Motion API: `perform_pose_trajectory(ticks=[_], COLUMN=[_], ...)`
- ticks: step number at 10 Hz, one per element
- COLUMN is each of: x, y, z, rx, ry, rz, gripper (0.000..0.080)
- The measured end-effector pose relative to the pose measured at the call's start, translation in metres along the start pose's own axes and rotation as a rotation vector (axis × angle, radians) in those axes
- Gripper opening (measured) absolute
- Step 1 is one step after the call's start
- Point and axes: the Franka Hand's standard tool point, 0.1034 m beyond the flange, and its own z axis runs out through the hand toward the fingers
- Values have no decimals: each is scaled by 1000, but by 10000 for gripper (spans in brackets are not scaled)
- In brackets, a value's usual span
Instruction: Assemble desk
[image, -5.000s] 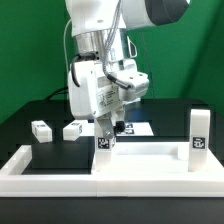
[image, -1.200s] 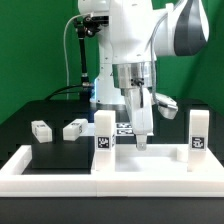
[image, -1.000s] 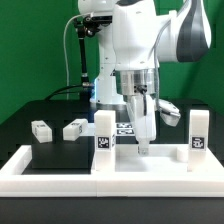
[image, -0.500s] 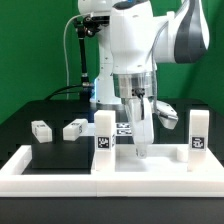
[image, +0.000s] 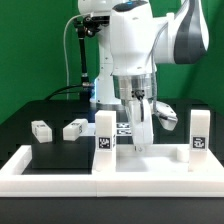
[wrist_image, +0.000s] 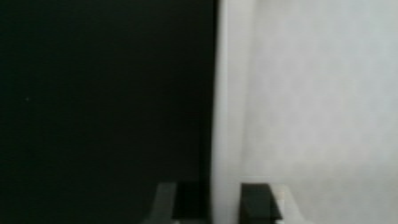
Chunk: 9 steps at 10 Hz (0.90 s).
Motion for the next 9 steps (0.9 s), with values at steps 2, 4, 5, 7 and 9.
perform_pose_trajectory(ticks=[2, 4, 5, 7, 9], x=[0, 1, 1, 1, 11], y=[0, 0, 0, 0, 8], z=[0, 0, 0, 0, -5], rx=[0, 0, 0, 0, 28], ry=[0, 0, 0, 0, 23], rz=[2, 2, 2, 2, -36], gripper=[60, 60, 60, 60, 60])
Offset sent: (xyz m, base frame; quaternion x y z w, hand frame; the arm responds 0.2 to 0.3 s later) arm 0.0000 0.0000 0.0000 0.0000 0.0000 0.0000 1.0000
